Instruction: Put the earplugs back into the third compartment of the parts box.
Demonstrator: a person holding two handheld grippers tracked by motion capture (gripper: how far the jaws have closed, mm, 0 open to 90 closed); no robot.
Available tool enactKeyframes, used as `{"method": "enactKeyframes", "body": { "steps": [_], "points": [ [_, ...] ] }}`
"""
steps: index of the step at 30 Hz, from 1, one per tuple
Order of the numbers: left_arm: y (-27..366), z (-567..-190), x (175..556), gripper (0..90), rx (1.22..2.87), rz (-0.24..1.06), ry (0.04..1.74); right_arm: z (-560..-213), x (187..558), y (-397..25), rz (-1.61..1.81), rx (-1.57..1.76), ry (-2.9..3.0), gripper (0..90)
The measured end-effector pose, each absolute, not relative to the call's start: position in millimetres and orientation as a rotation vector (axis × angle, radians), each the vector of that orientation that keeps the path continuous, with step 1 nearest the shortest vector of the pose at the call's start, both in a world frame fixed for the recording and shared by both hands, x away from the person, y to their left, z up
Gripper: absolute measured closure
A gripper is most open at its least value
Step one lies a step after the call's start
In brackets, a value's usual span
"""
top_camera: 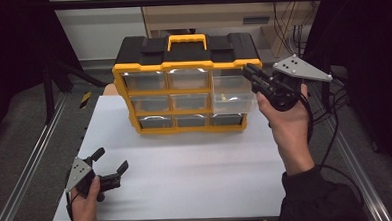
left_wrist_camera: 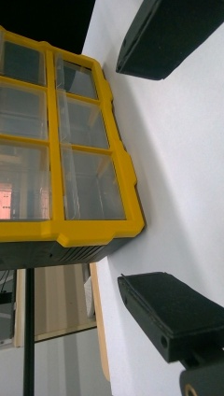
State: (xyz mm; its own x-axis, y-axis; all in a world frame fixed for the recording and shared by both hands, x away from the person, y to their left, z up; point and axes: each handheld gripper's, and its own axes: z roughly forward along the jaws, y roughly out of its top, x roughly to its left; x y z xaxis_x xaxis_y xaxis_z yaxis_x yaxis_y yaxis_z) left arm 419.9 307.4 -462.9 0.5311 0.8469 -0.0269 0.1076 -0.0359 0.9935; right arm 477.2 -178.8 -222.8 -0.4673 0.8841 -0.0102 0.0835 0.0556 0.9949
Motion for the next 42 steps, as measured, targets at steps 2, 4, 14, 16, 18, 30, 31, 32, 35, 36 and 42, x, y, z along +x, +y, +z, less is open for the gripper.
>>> {"method": "enactKeyframes", "body": {
  "steps": [2,4,14,16,18,30,31,32,35,36,42],
  "points": [
    [307.3,-462.9,420.0,0.8,1.508,0.731,0.858,-222.7,479.7,-177.1,1.478,0.984,1.655,81.9],
    [307.5,-462.9,420.0,0.8,1.508,0.731,0.858,-222.5,482.0,-175.4,1.472,0.984,1.664,81.7],
    [307.9,-462.9,420.2,0.8,1.507,0.731,0.859,-225.6,491.7,-168.1,1.415,1.016,1.718,79.7],
    [307.9,-462.8,420.3,0.8,1.506,0.73,0.858,-226.4,492.1,-167.0,1.416,1.019,1.725,77.8],
    [307.9,-462.8,420.2,0.8,1.507,0.73,0.859,-227.1,492.0,-166.3,1.416,1.009,1.727,77.2],
    [308.0,-462.8,420.2,0.8,1.506,0.731,0.859,-226.2,486.6,-166.7,1.425,0.993,1.692,62.5],
    [308.0,-462.8,420.2,0.8,1.505,0.73,0.859,-226.0,486.1,-167.2,1.429,0.993,1.687,60.9],
    [308.1,-462.8,420.1,0.8,1.504,0.73,0.86,-225.7,485.3,-167.7,1.432,0.991,1.677,60.6],
    [308.3,-462.8,420.2,0.8,1.505,0.73,0.859,-225.1,482.3,-169.6,1.443,0.985,1.653,54.2],
    [308.2,-462.8,420.1,0.8,1.505,0.73,0.86,-225.0,481.7,-170.5,1.446,0.983,1.65,51.5],
    [307.7,-462.8,420.1,0.8,1.507,0.731,0.859,-225.4,476.6,-177.4,1.47,1.002,1.595,33.6]
  ]
}}
